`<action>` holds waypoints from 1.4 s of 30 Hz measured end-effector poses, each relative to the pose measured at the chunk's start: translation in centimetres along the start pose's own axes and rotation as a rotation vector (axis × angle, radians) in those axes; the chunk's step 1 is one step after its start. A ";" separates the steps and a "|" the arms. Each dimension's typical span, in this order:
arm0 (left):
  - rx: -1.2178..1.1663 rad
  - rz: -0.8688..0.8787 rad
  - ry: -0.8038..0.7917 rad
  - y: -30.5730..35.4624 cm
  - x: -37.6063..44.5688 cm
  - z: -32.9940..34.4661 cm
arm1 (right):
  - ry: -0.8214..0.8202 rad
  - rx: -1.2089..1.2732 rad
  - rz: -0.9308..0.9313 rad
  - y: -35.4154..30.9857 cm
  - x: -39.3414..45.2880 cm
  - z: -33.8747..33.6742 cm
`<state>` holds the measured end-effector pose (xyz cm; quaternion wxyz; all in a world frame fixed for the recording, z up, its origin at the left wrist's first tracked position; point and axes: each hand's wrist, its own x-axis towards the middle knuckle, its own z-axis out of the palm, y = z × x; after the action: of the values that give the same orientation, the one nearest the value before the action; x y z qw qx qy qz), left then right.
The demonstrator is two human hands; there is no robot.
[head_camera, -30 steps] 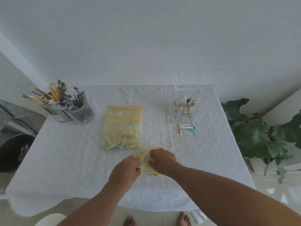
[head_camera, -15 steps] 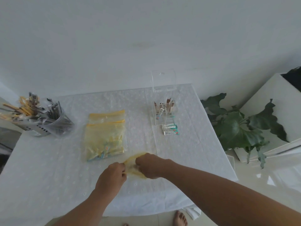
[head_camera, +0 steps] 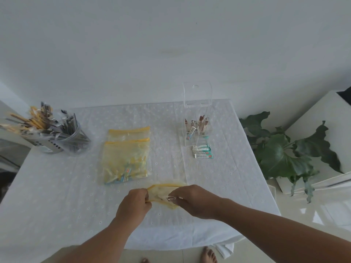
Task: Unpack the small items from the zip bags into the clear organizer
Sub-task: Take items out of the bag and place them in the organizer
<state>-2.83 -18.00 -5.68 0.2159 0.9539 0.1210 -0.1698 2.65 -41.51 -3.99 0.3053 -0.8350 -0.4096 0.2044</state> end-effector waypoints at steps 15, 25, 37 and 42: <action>0.015 0.105 -0.021 -2.3 -0.3 0.0 | 0.449 0.268 0.312 0.3 1.8 -5.8; 0.035 0.145 -0.026 -3.1 -0.7 -0.1 | 0.654 0.643 0.819 7.4 11.2 -17.5; 0.023 0.126 -0.013 -3.7 -0.2 -1.0 | 0.545 0.790 1.043 7.8 15.6 -17.3; 0.025 0.123 -0.007 -3.8 -0.3 -1.1 | 0.619 0.993 1.054 7.9 15.6 -17.8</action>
<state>-3.92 -14.19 -6.01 0.2145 0.9615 0.0595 -0.1610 26.66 -38.82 2.25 0.6056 -0.7040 0.2834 0.2394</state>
